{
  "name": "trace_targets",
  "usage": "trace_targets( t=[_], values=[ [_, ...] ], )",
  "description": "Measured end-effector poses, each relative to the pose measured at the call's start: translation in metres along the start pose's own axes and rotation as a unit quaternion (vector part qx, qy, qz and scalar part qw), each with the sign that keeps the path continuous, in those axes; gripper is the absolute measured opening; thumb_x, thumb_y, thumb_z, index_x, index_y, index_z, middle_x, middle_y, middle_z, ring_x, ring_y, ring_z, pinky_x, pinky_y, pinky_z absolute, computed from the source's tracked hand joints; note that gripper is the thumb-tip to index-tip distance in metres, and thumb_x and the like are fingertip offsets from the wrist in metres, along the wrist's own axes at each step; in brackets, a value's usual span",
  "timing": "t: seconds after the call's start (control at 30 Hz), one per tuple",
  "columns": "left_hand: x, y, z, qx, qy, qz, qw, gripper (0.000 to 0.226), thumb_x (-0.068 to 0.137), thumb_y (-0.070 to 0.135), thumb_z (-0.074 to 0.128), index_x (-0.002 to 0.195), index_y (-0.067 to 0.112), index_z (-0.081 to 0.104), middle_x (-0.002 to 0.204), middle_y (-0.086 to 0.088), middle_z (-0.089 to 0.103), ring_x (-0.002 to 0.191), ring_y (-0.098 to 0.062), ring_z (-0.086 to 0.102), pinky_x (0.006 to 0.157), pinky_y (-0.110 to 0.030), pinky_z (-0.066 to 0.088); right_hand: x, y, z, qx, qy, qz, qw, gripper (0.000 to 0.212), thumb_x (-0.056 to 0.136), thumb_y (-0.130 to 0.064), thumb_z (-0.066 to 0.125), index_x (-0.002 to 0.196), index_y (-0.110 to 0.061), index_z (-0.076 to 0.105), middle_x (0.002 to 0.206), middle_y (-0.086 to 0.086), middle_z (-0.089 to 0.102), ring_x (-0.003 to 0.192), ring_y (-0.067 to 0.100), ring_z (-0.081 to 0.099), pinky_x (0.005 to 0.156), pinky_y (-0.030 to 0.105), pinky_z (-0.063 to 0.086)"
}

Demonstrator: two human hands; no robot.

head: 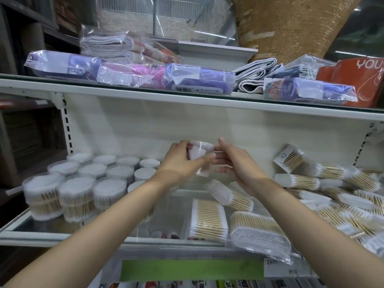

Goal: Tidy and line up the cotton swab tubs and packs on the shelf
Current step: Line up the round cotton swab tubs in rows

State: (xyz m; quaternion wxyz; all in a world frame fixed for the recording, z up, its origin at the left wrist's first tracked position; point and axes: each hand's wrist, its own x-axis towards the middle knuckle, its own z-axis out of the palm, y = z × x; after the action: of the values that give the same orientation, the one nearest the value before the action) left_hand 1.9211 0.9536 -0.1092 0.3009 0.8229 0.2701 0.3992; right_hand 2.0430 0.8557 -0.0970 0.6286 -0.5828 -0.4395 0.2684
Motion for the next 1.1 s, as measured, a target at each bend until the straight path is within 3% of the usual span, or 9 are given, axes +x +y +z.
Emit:
trace_targets(
  t=[0.1,0.2,0.3,0.4,0.53,0.67,0.83,0.97,1.1],
  values=[
    [0.004,-0.004,-0.01,-0.194,-0.06,-0.095,0.974,0.042,0.084,0.049,0.06,0.107,0.014,0.066,0.099,-0.001,0.071,0.09,-0.015,0.065,0.068,-0.023,0.049,0.0,-0.002,0.0,0.042,0.004,-0.01,0.999,0.031,0.097,-0.031,0.045,0.097,-0.009,0.066,0.085,0.008,0.067,0.074,0.013,0.061,0.062,0.025,0.047],
    [0.006,-0.012,-0.018,-0.391,-0.137,-0.184,0.891,0.044,0.078,0.043,0.063,0.109,0.012,0.066,0.104,-0.008,0.067,0.097,-0.021,0.061,0.086,-0.037,0.049,0.0,-0.002,-0.001,0.052,0.002,-0.022,0.998,0.028,0.097,-0.027,0.045,0.095,-0.008,0.066,0.084,0.008,0.067,0.073,0.013,0.061,0.061,0.024,0.048],
    [0.008,-0.019,-0.022,-0.467,-0.148,-0.221,0.843,0.06,0.072,0.042,0.062,0.124,0.012,0.057,0.114,-0.012,0.059,0.104,-0.026,0.056,0.087,-0.041,0.047,0.002,-0.002,-0.001,0.051,0.002,-0.024,0.998,0.027,0.097,-0.027,0.046,0.095,-0.008,0.066,0.083,0.008,0.066,0.073,0.013,0.06,0.06,0.023,0.048],
    [0.008,-0.023,-0.023,-0.485,-0.16,-0.218,0.832,0.056,0.076,0.038,0.06,0.125,0.011,0.056,0.111,-0.011,0.06,0.102,-0.026,0.056,0.086,-0.041,0.047,0.003,-0.001,-0.001,0.043,-0.001,-0.025,0.999,0.025,0.097,-0.024,0.046,0.095,-0.009,0.066,0.083,0.007,0.066,0.072,0.012,0.059,0.06,0.022,0.047],
    [0.007,-0.026,-0.029,-0.476,-0.171,-0.163,0.847,0.039,0.073,0.025,0.065,0.108,0.009,0.063,0.096,-0.007,0.062,0.089,-0.02,0.058,0.079,-0.036,0.049,0.001,0.0,0.001,0.015,-0.009,-0.041,0.999,0.019,0.096,-0.017,0.05,0.097,-0.009,0.067,0.084,0.004,0.065,0.071,0.011,0.057,0.059,0.02,0.045],
    [0.005,-0.026,-0.034,-0.421,-0.151,-0.091,0.89,0.049,0.071,0.01,0.068,0.119,0.007,0.057,0.108,-0.01,0.063,0.095,-0.019,0.062,0.073,-0.03,0.052,0.0,-0.002,0.011,-0.067,-0.016,-0.085,0.994,0.021,0.09,-0.012,0.059,0.11,-0.01,0.061,0.095,0.002,0.064,0.072,0.009,0.061,0.06,0.021,0.05],
    [0.0,-0.021,-0.03,-0.099,-0.013,-0.033,0.994,0.052,0.071,0.03,0.079,0.11,0.017,0.047,0.103,-0.003,0.06,0.093,-0.015,0.06,0.072,-0.03,0.054,0.005,0.001,0.028,-0.218,-0.021,-0.073,0.973,0.054,0.082,-0.041,0.066,0.128,-0.018,0.05,0.111,-0.005,0.059,0.086,0.016,0.066,0.076,0.033,0.057],
    [-0.006,-0.02,-0.025,0.041,0.055,0.017,0.997,0.059,0.063,0.044,0.076,0.101,0.017,0.04,0.096,-0.002,0.052,0.084,-0.017,0.055,0.061,-0.029,0.046,0.014,0.0,0.048,-0.288,-0.031,-0.061,0.955,0.067,0.081,-0.049,0.065,0.133,-0.013,0.045,0.122,0.002,0.055,0.088,0.016,0.064,0.067,0.024,0.055],
    [-0.008,-0.024,-0.041,0.068,-0.022,0.011,0.997,0.065,0.059,0.043,0.082,0.104,0.019,0.041,0.096,0.001,0.053,0.084,-0.014,0.054,0.06,-0.023,0.041,0.026,0.004,0.054,-0.361,-0.034,-0.046,0.931,0.064,0.076,-0.047,0.071,0.127,-0.014,0.048,0.121,0.005,0.056,0.101,0.022,0.061,0.088,0.039,0.051]
  ],
)
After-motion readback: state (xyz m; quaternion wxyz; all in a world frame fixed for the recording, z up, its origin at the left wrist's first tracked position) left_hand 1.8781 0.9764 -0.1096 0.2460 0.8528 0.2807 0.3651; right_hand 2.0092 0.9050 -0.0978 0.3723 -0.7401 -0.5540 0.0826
